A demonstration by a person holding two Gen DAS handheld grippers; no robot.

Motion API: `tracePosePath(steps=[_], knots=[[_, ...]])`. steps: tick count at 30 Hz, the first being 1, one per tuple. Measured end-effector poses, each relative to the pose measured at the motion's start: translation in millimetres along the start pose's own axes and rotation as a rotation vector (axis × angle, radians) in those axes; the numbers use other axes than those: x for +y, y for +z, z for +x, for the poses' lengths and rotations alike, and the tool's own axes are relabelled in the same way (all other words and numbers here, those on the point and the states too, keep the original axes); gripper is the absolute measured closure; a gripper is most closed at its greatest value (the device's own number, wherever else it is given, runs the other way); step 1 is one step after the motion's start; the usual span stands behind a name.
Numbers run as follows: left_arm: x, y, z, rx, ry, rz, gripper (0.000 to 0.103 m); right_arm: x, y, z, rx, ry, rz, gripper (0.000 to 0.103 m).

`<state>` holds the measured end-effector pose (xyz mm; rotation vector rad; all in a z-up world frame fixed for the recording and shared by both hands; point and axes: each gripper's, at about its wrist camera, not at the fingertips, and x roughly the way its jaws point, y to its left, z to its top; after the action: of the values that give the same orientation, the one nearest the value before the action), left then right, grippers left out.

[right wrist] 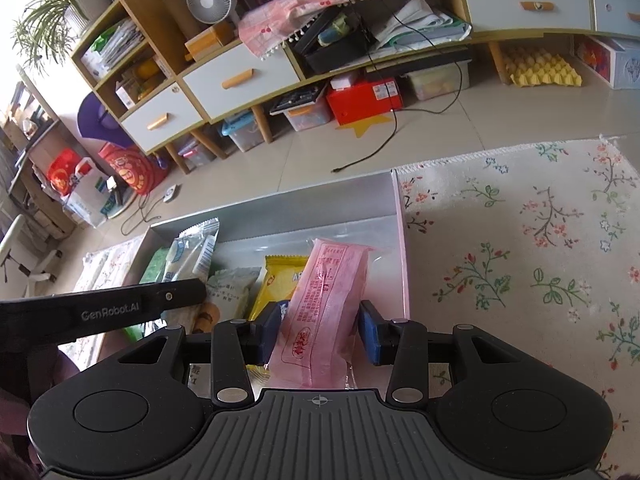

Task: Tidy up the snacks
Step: 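Lower the white bread bag with the left gripper while the right gripper lowers the pink packet into the box, then open both grippers and move them back over the snack pile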

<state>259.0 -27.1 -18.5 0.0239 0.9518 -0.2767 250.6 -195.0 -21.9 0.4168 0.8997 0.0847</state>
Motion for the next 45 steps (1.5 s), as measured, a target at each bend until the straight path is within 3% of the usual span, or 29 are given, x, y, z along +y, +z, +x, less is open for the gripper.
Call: tracePosePath(steps=[5, 9, 15, 32, 45], knots=[[3.9, -2.0, 4.2, -0.024, -0.014, -0.044, 0.08, 0.6, 0.8, 0.5, -0.008, -0.002, 0.007, 0.062], [6.7, -3.2, 2.4, -0.037, -0.035, -0.081, 0.077, -4.5, 3.9, -2.4, -0.011, 0.032, 0.054, 0.053], [1.0, -2.9, -5.1, -0.046, -0.04, -0.052, 0.055, -4.4, 6.7, -13.3, -0.038, 0.054, 0.072, 0.035], [-0.3, -23.6, -45.4, -0.051, -0.045, -0.032, 0.035, 15.0, 1.8, -64.4, -0.053, -0.035, -0.01, 0.024], [5.4, -62.8, -94.0, -0.074, -0.045, -0.041, 0.016, 48.0, -25.7, -119.6, -0.055, -0.059, -0.067, 0.015]])
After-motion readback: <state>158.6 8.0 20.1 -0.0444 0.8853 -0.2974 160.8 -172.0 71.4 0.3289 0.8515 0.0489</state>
